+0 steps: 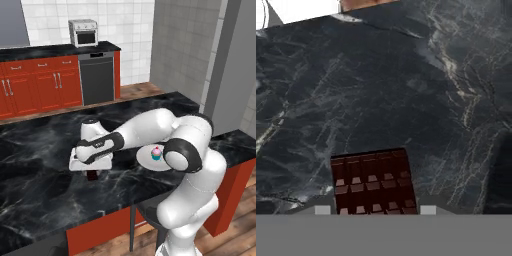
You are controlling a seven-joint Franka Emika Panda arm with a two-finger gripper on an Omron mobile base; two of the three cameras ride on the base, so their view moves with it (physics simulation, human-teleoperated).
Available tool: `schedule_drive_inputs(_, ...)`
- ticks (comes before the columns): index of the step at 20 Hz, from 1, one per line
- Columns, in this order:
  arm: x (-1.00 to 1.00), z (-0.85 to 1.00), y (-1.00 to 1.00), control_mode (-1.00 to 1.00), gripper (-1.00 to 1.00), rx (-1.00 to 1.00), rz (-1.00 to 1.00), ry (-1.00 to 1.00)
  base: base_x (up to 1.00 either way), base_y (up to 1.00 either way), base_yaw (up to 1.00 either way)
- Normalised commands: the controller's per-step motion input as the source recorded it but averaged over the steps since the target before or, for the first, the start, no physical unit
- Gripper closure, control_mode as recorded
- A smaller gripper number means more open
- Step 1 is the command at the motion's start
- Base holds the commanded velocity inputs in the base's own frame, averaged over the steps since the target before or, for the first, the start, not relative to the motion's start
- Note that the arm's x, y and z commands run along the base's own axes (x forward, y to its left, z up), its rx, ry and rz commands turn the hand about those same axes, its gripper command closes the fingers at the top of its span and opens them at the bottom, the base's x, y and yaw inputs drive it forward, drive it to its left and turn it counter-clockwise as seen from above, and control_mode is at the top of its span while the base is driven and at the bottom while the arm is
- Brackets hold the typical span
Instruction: Take the cinnamon bottle from the cabinet and place it on the dining table, next to the plate with the cupcake. Then take the chocolate from the dining counter and place it on the cupcake plate.
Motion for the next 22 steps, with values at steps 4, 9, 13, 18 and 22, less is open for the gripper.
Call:
schedule_drive_inputs(4,-0.13,0.54,-0.87,-1.00,1.00,-0.11,-0.05,0.00,0.00,0.00,0.00)
schedule_drive_inputs(9,-0.08,0.20,-0.99,-1.00,1.00,-0.16,-0.01,0.00,0.00,0.00,0.00)
schedule_drive_inputs(13,0.00,0.15,-1.00,-1.00,1.00,-0.14,0.00,0.00,0.00,0.00,0.00)
schedule_drive_inputs(18,0.00,0.09,-1.00,-1.00,1.00,-0.06,0.00,0.00,0.00,0.00,0.00)
schedule_drive_inputs(22,0.15,0.00,-0.78,-1.00,1.00,0.00,0.00,0.01,0.00,0.00,0.00)
